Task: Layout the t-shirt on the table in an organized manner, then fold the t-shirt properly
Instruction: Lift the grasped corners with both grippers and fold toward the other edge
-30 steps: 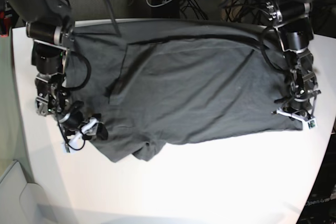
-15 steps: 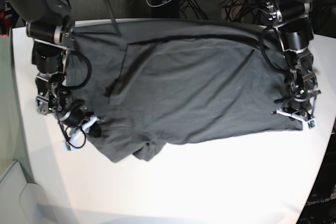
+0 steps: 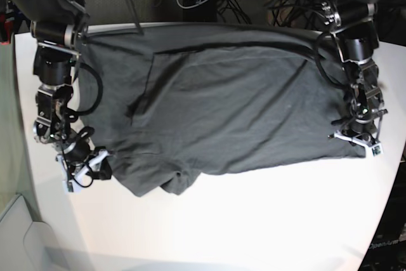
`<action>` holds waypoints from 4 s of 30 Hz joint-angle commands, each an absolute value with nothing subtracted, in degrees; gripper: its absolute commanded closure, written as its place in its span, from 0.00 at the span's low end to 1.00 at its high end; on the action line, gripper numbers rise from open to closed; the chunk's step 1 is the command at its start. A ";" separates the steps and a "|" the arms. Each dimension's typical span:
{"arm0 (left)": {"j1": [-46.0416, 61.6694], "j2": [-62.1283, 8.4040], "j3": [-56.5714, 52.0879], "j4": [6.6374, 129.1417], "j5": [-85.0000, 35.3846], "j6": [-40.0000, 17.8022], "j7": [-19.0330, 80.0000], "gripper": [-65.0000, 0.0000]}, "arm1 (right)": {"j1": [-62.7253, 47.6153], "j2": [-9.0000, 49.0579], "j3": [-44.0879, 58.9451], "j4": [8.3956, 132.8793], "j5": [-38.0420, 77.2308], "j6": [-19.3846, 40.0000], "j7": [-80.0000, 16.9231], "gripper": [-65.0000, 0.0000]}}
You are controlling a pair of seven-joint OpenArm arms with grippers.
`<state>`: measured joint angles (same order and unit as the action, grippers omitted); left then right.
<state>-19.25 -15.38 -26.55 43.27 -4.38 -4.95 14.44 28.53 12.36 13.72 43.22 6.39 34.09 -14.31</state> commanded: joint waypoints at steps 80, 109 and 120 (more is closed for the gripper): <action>-21.23 -14.37 -31.52 46.73 -3.91 -5.14 15.78 0.19 | 16.22 11.65 19.74 64.48 6.90 40.00 -18.24 1.00; -16.31 -16.75 -18.68 54.99 -4.09 -5.23 15.60 0.79 | 15.43 11.82 20.09 66.77 7.25 40.00 -18.07 1.00; -11.91 -16.84 -19.03 61.05 -4.53 -5.58 15.52 0.79 | 12.97 11.65 21.85 70.29 7.25 40.00 -18.15 1.00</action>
<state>-10.22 -15.88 -18.72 59.68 -4.34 -5.61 17.17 11.77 10.61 21.39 69.41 6.39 39.83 -19.90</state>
